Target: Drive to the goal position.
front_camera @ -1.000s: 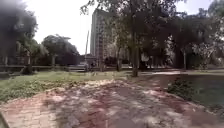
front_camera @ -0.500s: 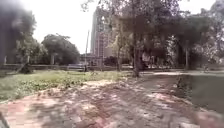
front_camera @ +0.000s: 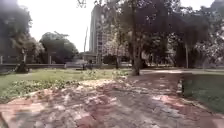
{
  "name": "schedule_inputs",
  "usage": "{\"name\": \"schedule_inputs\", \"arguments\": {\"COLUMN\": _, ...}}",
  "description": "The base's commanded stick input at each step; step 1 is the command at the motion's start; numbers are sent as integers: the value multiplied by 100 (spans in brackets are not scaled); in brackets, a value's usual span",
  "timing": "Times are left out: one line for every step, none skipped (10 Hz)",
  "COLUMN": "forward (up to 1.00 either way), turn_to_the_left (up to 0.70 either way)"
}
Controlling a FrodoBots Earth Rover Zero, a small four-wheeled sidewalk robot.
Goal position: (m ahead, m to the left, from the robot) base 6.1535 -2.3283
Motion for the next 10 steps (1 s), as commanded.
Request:
{"name": "schedule_inputs", "arguments": {"forward": 70, "turn_to_the_left": -35}}
{"name": "schedule_inputs", "arguments": {"forward": 70, "turn_to_the_left": -35}}
{"name": "schedule_inputs", "arguments": {"forward": 70, "turn_to_the_left": -35}}
{"name": "schedule_inputs", "arguments": {"forward": 70, "turn_to_the_left": -35}}
{"name": "schedule_inputs", "arguments": {"forward": 70, "turn_to_the_left": -35}}
{"name": "schedule_inputs", "arguments": {"forward": 70, "turn_to_the_left": -35}}
{"name": "schedule_inputs", "arguments": {"forward": 70, "turn_to_the_left": -35}}
{"name": "schedule_inputs", "arguments": {"forward": 70, "turn_to_the_left": -35}}
{"name": "schedule_inputs", "arguments": {"forward": 70, "turn_to_the_left": -35}}
{"name": "schedule_inputs", "arguments": {"forward": 70, "turn_to_the_left": -35}}
